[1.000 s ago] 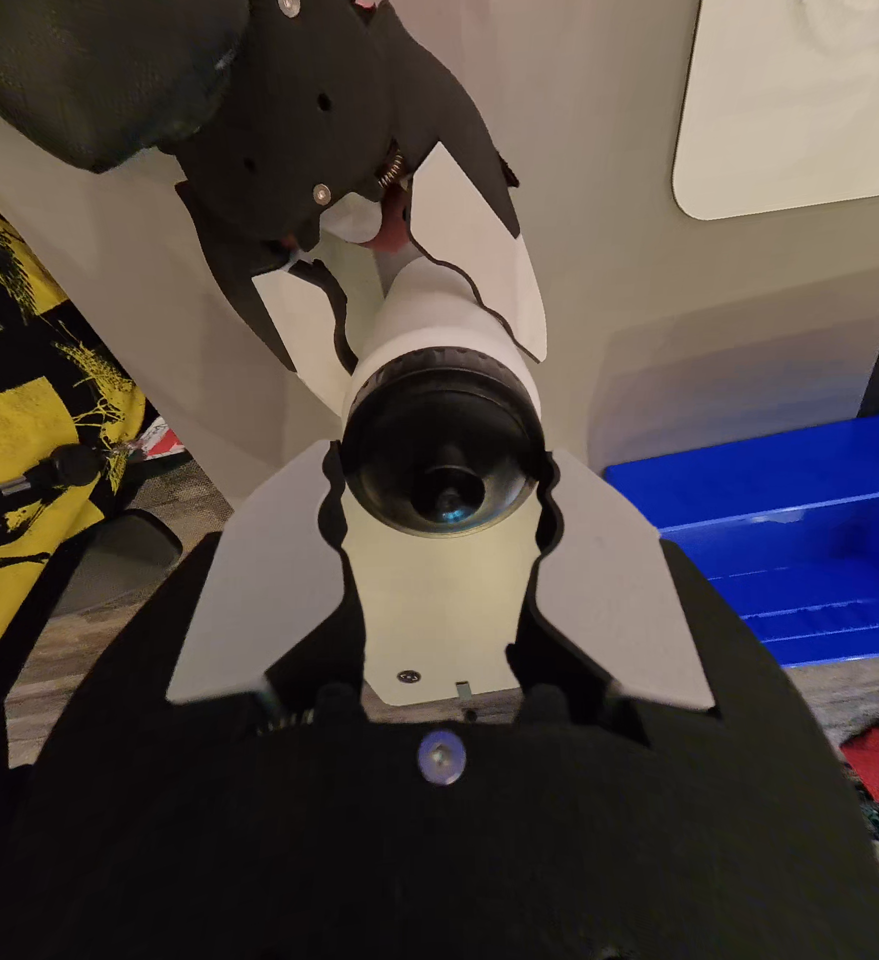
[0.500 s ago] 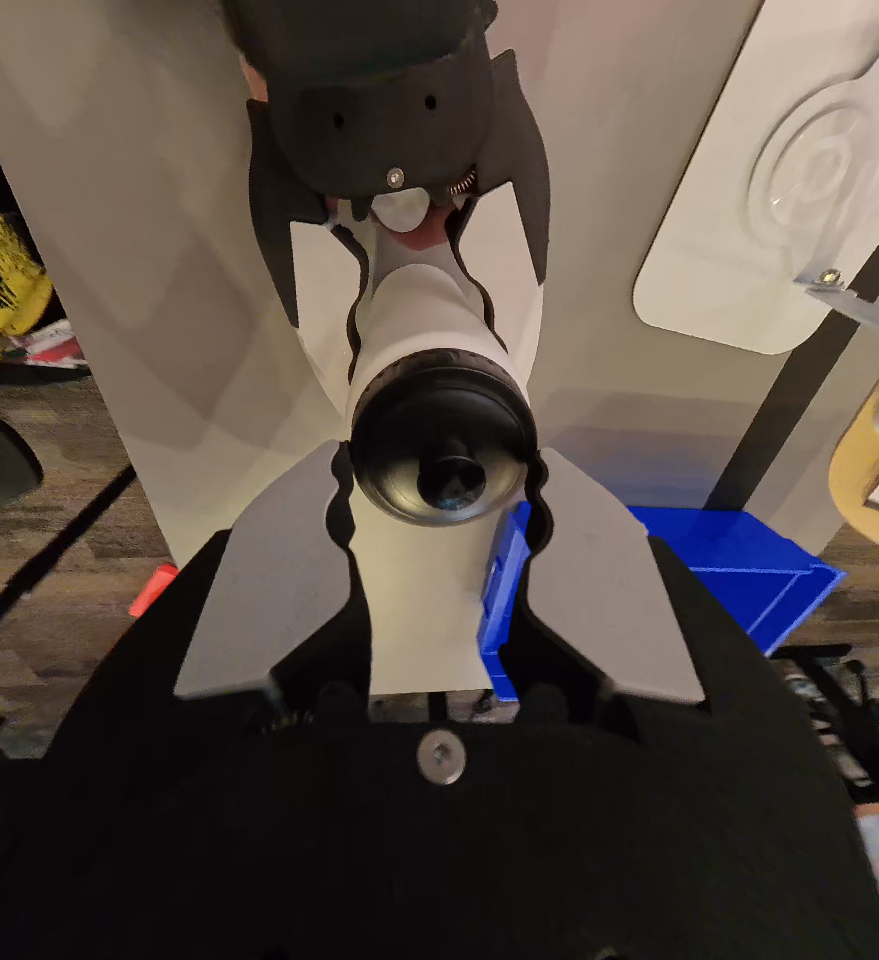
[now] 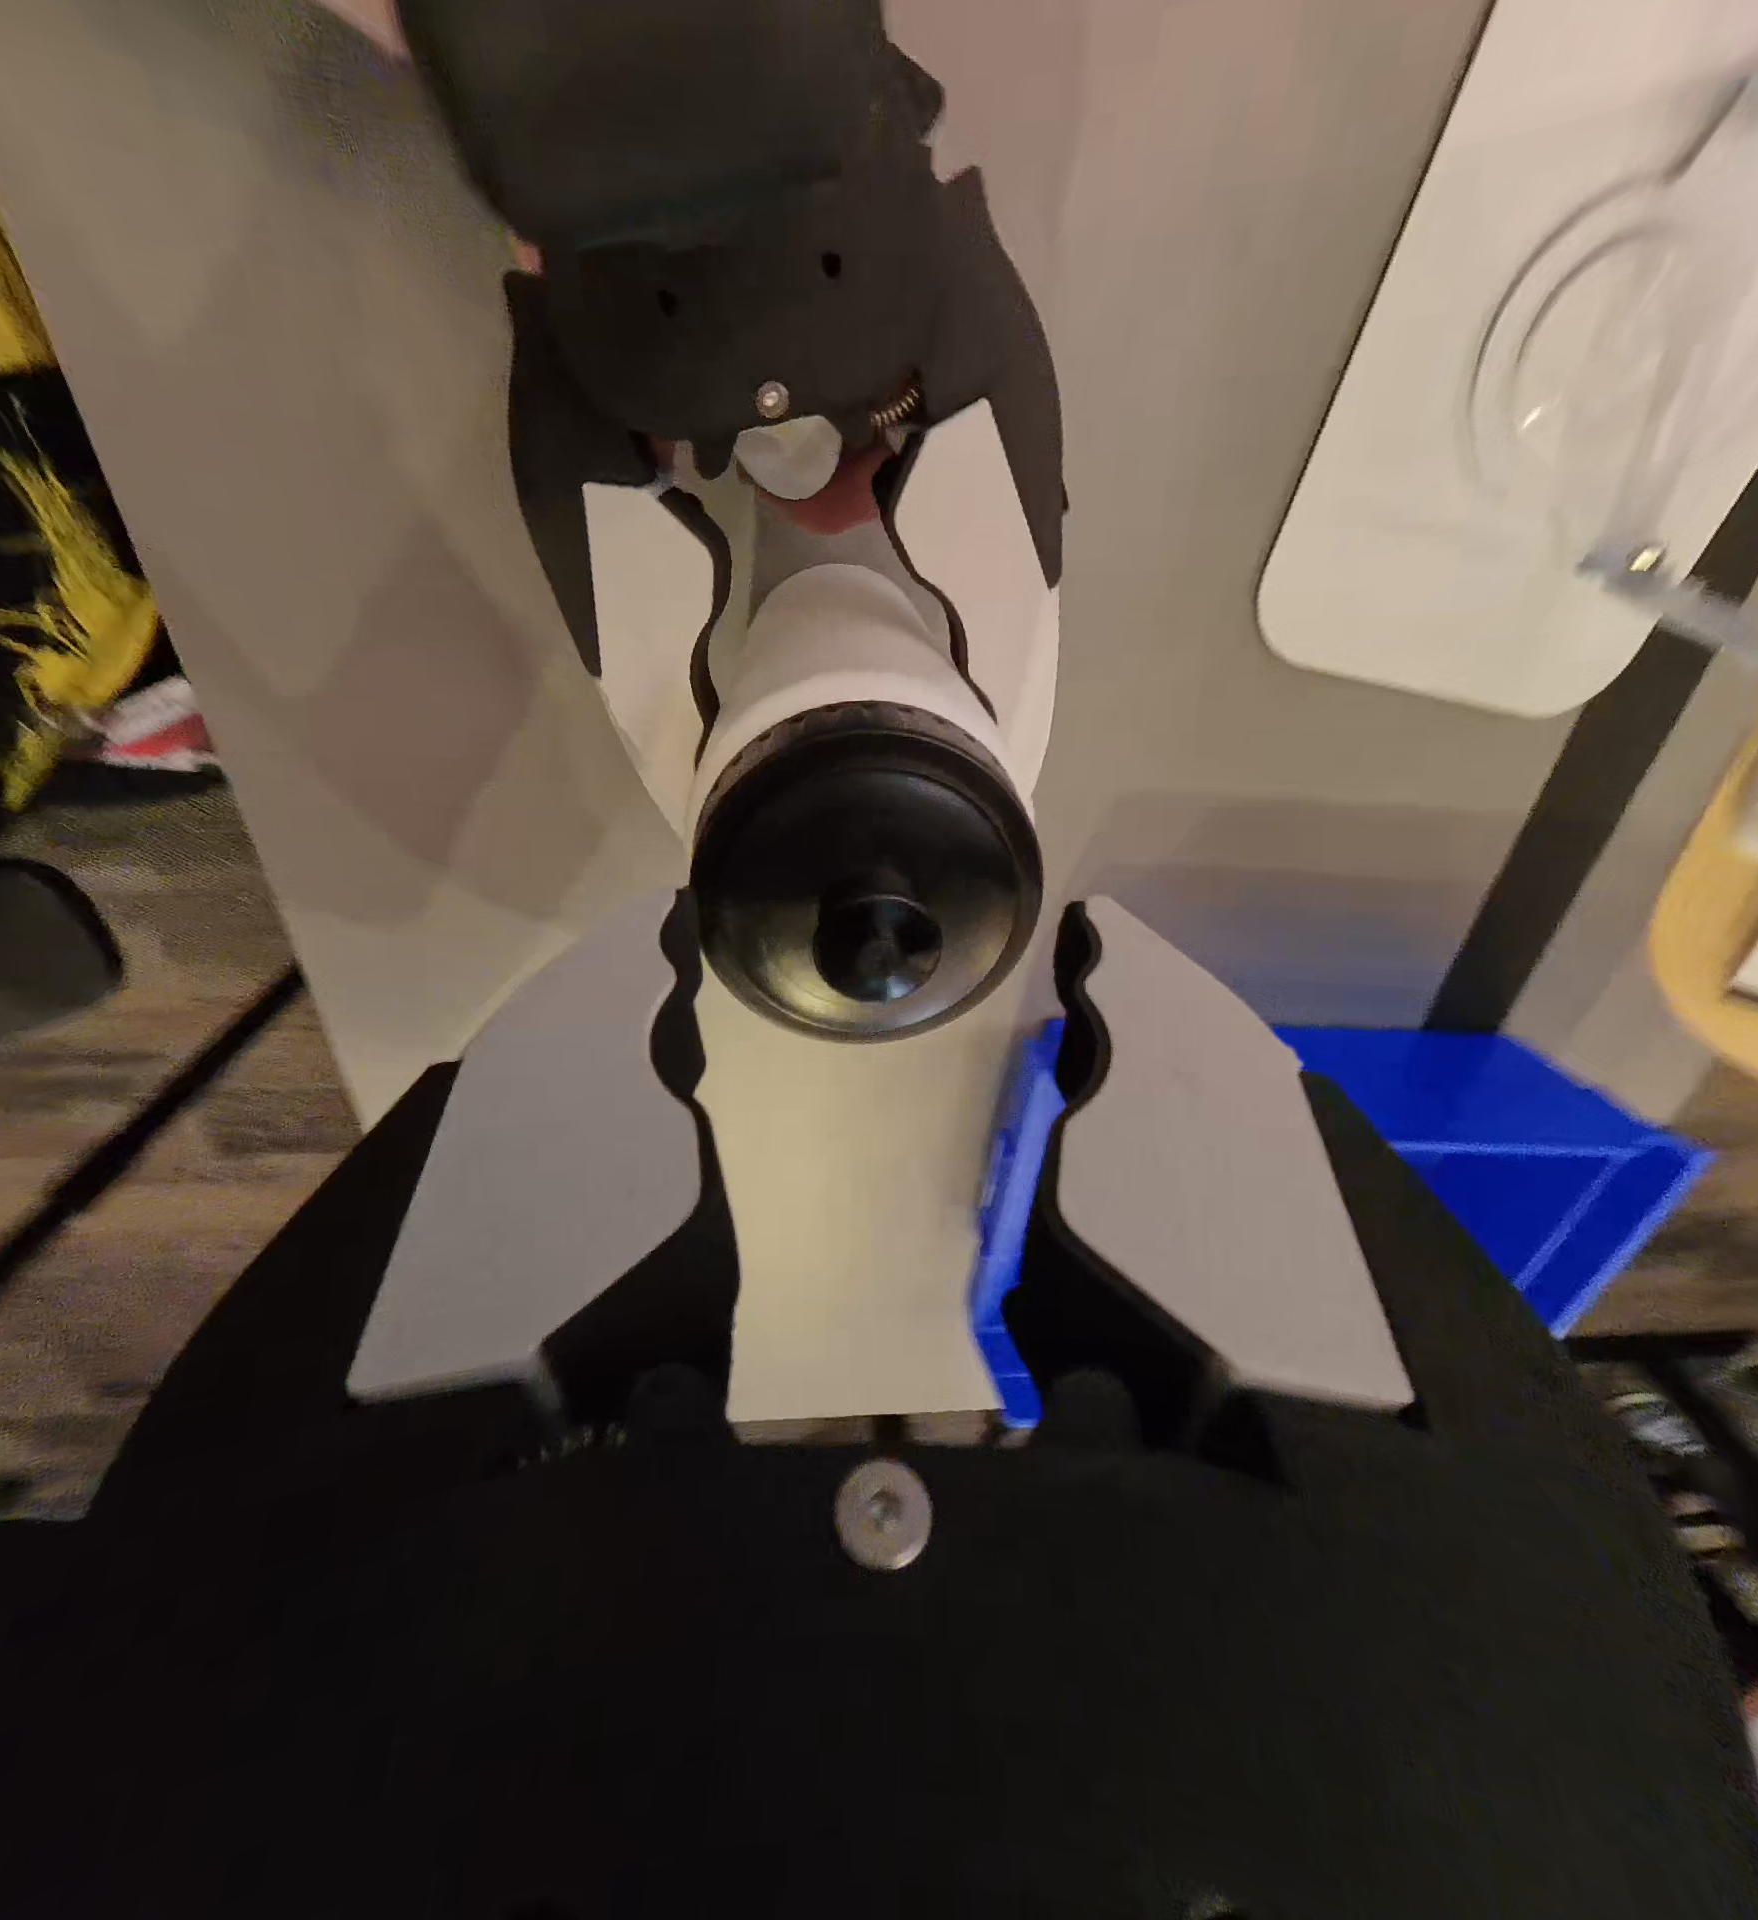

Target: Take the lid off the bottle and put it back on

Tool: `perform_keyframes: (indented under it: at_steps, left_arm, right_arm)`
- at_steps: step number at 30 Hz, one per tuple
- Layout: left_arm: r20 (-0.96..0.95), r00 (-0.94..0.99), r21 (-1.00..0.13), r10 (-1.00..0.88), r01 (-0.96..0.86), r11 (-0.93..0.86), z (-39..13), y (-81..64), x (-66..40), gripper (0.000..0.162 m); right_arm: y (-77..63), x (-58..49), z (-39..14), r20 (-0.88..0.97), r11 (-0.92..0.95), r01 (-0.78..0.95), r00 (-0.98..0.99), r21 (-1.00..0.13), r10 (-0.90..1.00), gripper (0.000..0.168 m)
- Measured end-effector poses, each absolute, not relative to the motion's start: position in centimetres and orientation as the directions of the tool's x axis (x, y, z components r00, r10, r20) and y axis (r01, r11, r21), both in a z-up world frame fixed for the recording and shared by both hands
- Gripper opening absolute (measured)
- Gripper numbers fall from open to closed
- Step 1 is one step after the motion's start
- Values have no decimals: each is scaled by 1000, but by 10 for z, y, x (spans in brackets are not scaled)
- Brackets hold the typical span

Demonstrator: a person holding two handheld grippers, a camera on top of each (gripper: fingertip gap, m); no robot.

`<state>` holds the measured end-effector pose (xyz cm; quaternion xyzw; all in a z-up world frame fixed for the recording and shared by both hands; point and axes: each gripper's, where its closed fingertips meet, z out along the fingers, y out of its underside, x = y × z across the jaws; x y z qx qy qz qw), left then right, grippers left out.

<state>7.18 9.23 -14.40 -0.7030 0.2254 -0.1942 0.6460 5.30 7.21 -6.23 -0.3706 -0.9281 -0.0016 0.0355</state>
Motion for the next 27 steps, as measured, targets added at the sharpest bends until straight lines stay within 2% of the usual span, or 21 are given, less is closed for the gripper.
perform_keyframes:
  at_steps: [4,8,12,15,17,18,19,20,21,23,27]
  left_arm:
    - [-17,821,-996,-570,-63,-61,-144,92,72,86]
    - [-17,822,-996,-570,-63,-61,-144,92,72,86]
    - [-17,823,-996,-568,-64,-63,-144,93,72,86]
    - [-17,823,-996,-568,-65,-65,-144,93,72,86]
    - [-18,823,-996,-567,-66,-64,-144,93,72,86]
    - [-18,823,-996,-567,-66,-63,-144,92,72,86]
    - [-18,823,-996,-567,-65,-63,-144,92,72,86]
    - [-18,823,-996,-567,-65,-63,-144,92,72,86]
    - [-18,824,-996,-567,-65,-63,-144,92,72,86]
    - [-18,823,-996,-567,-65,-63,-144,92,72,86]
    - [-17,821,-996,-570,-63,-62,-144,92,72,86]
  right_arm:
    - [66,55,-64,57,794,608,-792,-12,607,50]
    - [65,55,-64,56,781,624,-779,-28,624,49]
    - [66,55,-64,47,685,726,-683,-57,729,49]
    - [67,54,-63,13,510,857,-511,-73,860,48]
    - [66,54,-63,22,493,868,-492,-67,870,48]
    - [66,55,-63,26,518,854,-517,-54,855,49]
    - [66,55,-64,37,565,824,-564,-39,825,59]
    - [70,52,-64,74,605,796,-601,-31,795,85]
    - [75,52,-64,104,633,774,-628,-17,771,97]
    - [78,53,-64,105,668,744,-665,2,740,95]
    - [78,57,-69,71,744,668,-744,32,665,76]
